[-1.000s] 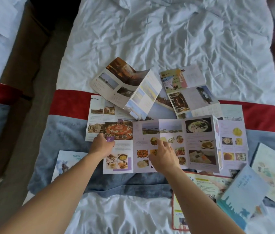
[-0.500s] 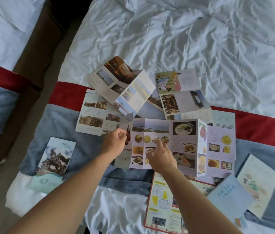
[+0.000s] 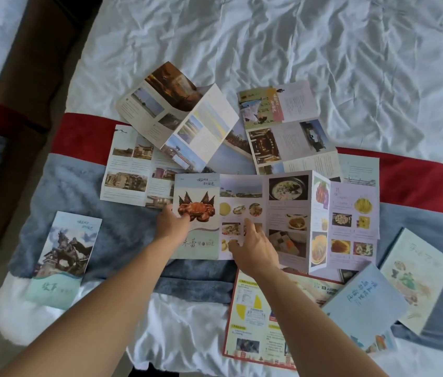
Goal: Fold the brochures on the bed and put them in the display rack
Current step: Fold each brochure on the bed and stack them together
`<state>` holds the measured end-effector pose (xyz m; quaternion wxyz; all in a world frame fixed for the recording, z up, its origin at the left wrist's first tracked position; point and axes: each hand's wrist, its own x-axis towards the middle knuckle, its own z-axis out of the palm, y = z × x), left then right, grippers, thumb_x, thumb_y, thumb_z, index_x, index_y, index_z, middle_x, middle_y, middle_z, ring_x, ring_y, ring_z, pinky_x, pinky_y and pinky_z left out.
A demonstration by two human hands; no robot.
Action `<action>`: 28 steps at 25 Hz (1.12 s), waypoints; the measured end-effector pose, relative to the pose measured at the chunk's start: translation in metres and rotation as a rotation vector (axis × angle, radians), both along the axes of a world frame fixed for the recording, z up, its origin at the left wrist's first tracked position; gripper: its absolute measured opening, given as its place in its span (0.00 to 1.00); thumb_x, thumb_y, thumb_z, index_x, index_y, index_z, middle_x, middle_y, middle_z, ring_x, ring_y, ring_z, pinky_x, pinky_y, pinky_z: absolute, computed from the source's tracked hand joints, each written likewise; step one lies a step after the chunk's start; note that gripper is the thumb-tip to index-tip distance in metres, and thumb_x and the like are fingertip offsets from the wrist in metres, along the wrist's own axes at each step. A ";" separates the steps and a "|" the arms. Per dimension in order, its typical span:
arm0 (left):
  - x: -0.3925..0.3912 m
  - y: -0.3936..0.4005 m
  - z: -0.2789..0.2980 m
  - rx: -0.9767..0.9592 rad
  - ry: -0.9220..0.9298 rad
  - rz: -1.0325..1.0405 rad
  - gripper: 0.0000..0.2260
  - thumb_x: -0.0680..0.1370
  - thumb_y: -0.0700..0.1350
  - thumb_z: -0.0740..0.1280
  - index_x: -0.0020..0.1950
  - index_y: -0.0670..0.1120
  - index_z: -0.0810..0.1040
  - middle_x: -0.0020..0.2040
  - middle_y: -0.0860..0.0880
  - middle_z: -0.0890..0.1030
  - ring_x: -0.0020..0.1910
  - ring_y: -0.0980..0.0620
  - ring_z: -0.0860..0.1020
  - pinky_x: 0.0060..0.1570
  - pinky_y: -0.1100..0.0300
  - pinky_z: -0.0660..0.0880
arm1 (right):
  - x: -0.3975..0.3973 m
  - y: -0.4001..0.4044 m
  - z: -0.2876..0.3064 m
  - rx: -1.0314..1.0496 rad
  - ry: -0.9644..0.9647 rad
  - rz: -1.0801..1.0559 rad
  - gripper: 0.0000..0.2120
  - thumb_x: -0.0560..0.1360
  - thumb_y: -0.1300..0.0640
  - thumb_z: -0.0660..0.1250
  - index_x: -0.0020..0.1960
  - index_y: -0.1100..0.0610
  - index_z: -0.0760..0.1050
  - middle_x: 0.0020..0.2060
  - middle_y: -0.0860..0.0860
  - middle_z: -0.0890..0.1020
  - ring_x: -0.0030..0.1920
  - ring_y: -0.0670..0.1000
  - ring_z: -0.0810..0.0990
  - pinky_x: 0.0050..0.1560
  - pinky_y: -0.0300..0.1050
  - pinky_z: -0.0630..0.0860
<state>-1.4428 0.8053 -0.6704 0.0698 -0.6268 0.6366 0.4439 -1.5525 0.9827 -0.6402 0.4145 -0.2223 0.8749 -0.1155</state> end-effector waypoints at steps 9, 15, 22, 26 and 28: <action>0.002 -0.021 0.020 0.072 -0.115 0.066 0.12 0.80 0.38 0.57 0.58 0.42 0.77 0.58 0.42 0.80 0.55 0.41 0.79 0.54 0.49 0.78 | 0.001 -0.021 0.015 -0.030 0.073 -0.039 0.33 0.77 0.37 0.59 0.77 0.49 0.55 0.72 0.53 0.69 0.67 0.56 0.73 0.58 0.57 0.75; 0.008 -0.037 0.037 -0.009 -0.023 0.282 0.14 0.81 0.38 0.54 0.61 0.40 0.76 0.57 0.43 0.78 0.50 0.44 0.75 0.46 0.52 0.71 | 0.005 -0.028 0.020 -0.035 0.077 -0.024 0.33 0.78 0.34 0.54 0.78 0.49 0.55 0.73 0.53 0.69 0.68 0.58 0.73 0.60 0.57 0.74; -0.016 -0.026 0.048 0.131 0.193 0.239 0.06 0.77 0.41 0.62 0.43 0.48 0.77 0.44 0.48 0.80 0.42 0.50 0.77 0.36 0.57 0.68 | 0.001 -0.038 0.034 -0.384 -0.059 -0.371 0.33 0.75 0.31 0.42 0.66 0.50 0.70 0.52 0.49 0.79 0.55 0.56 0.80 0.46 0.49 0.69; -0.043 0.007 0.042 0.126 0.162 0.020 0.03 0.75 0.44 0.67 0.42 0.48 0.76 0.41 0.49 0.81 0.40 0.49 0.77 0.34 0.58 0.68 | -0.015 -0.028 0.035 -0.324 0.009 -0.503 0.37 0.73 0.27 0.45 0.72 0.47 0.65 0.61 0.53 0.80 0.57 0.55 0.79 0.56 0.58 0.76; -0.055 0.023 0.039 0.108 0.141 -0.070 0.02 0.75 0.46 0.68 0.44 0.48 0.77 0.40 0.51 0.81 0.40 0.50 0.78 0.35 0.57 0.71 | -0.025 -0.014 0.029 -0.207 0.096 -0.377 0.32 0.76 0.31 0.51 0.74 0.48 0.62 0.68 0.55 0.74 0.62 0.57 0.76 0.58 0.56 0.74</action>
